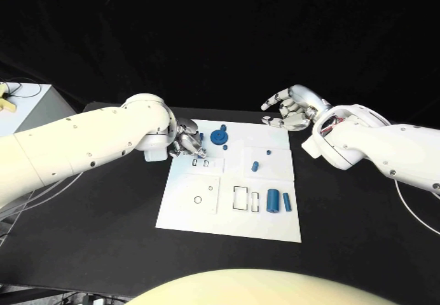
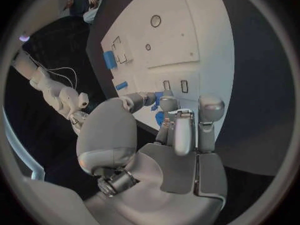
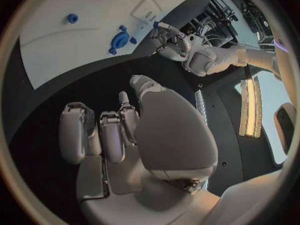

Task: Assemble the parts on the task board

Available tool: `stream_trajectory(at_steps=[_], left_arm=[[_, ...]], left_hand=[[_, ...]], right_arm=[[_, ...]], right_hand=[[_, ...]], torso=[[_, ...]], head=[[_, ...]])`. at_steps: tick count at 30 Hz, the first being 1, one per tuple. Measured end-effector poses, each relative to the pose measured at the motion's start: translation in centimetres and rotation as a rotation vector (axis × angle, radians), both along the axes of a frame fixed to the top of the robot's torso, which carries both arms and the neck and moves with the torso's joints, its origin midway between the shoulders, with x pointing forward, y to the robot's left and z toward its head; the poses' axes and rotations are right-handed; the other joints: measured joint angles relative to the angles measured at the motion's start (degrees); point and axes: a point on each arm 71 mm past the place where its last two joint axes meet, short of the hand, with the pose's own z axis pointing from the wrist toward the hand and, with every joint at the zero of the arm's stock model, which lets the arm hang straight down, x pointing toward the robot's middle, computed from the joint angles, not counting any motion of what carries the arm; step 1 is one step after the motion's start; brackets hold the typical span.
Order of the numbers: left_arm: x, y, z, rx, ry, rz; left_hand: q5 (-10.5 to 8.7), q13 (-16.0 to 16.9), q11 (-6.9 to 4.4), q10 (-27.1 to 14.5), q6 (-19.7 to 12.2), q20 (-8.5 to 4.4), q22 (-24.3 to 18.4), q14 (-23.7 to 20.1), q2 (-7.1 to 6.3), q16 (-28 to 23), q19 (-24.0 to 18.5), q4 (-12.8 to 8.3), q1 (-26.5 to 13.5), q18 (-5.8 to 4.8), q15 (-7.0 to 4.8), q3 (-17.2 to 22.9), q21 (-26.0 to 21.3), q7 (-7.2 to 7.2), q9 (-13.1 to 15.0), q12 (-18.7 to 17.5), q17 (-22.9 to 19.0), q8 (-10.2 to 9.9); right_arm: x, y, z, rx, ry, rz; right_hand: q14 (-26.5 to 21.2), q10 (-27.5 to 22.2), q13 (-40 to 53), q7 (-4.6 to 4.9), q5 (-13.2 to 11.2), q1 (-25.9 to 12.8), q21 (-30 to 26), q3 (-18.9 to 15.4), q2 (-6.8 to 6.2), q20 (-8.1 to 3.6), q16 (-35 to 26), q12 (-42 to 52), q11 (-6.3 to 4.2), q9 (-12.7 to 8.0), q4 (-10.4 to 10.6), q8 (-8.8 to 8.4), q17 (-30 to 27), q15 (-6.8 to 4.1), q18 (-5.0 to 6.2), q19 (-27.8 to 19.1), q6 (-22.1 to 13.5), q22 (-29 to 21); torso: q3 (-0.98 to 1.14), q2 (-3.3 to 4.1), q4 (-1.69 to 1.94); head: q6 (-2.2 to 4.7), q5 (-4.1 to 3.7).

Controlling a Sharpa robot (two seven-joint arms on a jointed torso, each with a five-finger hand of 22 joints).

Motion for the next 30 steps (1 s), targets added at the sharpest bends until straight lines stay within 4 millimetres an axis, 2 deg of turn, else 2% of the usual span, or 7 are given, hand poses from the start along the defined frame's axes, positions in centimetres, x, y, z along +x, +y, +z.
stream_trajectory(at_steps=[11, 18, 26, 30], left_arm=[[1.6, -1.2, 0.6, 0.04, 0.13, -0.051], [2.3, -2.2, 0.6, 0.062, 0.179, -0.074], [2.5, -3.6, 0.5, 0.097, 0.185, -0.103], [2.5, -4.0, 0.2, 0.123, 0.177, -0.112]], left_hand=[[-0.18, 0.87, 0.0, 0.01, 0.2, 0.2, 0.54, 0.2, -0.22, 0.0, -0.2, 0.0, 0.23, 0.0, 0.2, 0.0, 0.0, 0.23, -0.02, 0.0, 0.0, -0.13], [-0.19, 1.99, 0.1, 0.79, 0.64, 0.33, 1.88, 0.21, 0.39, 0.27, -0.07, 0.0, -0.25, 0.0, 0.2, 0.0, 0.6, 0.44, -0.1, 0.66, 0.0, -0.45], [1.55, 2.98, -0.21, 1.49, 1.01, 0.02, 3.37, 0.21, 0.99, 0.62, 0.85, -0.17, -0.86, 0.01, 0.2, -0.17, 1.36, 0.63, 0.38, 1.33, 0.0, -0.67], [1.7, 3.34, -0.21, 1.89, 1.02, 0.02, 3.94, 0.21, 1.14, 0.61, 1.26, -0.33, -1.0, 0.0, 0.2, -0.33, 1.78, 0.62, 0.41, 1.33, 0.0, -0.74]], right_arm=[[0.1, 0.1, -0.1, -0.001, 0.001, 0.001], [0.2, 0.3, -0.2, -0.001, 0.003, 0.003], [0.2, 0.4, -0.2, -0.001, 0.004, 0.005], [0.2, 0.5, -0.2, -0.001, 0.004, 0.006]], right_hand=[[0.0, 0.0, 0.04, 0.0, 0.0, 0.0, 0.0, 0.0, 0.0, 0.0, 0.0, 0.0, 0.0, 0.0, 0.0, 0.0, 0.0, 0.0, 0.0, 0.0, 0.0, -0.01], [0.0, 0.0, 0.04, 0.0, 0.0, 0.0, 0.0, 0.0, 0.0, 0.0, 0.0, 0.0, 0.0, 0.0, 0.0, 0.0, 0.0, 0.0, 0.0, 0.0, 0.0, -0.01], [0.0, 0.0, 0.03, 0.0, 0.0, 0.0, 0.0, 0.0, 0.0, 0.0, 0.0, 0.0, 0.0, 0.0, 0.0, 0.0, 0.0, 0.0, 0.0, 0.0, 0.0, -0.02], [0.0, 0.0, 0.03, 0.0, 0.0, 0.0, 0.0, 0.0, 0.0, 0.0, 0.0, 0.0, 0.0, 0.0, 0.0, 0.0, 0.0, 0.0, 0.0, 0.0, 0.0, -0.03]], torso=[[0.03, -0.04, 0.02], [0.02, -0.07, 0.02], [0.0, -0.04, 0.02], [-0.05, 0.01, 0.05]], head=[[0.08, 0.16], [0.21, 0.41], [0.27, 0.6], [0.29, 0.65]])
